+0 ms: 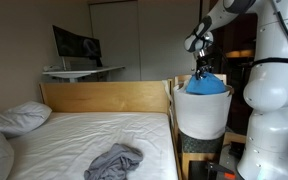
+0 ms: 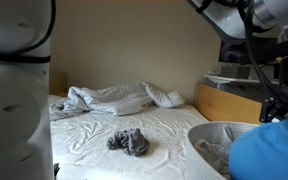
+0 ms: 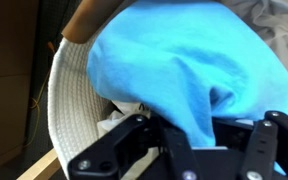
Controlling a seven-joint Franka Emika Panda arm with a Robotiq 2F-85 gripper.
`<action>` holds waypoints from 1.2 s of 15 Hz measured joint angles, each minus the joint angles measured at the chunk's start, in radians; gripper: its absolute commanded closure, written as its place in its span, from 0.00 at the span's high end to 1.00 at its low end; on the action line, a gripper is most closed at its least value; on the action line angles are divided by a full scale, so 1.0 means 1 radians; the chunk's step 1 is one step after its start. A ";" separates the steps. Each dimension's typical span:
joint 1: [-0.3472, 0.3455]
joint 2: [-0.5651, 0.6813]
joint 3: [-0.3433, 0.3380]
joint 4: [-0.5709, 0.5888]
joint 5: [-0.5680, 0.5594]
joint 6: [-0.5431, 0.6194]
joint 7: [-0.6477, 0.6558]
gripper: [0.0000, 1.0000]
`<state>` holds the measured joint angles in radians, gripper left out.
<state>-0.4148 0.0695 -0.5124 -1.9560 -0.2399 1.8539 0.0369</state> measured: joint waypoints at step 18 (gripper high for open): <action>0.042 0.069 0.163 0.875 0.327 -0.646 0.122 0.11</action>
<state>-0.3730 0.1389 -0.3495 -1.0810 0.0868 1.2081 0.1593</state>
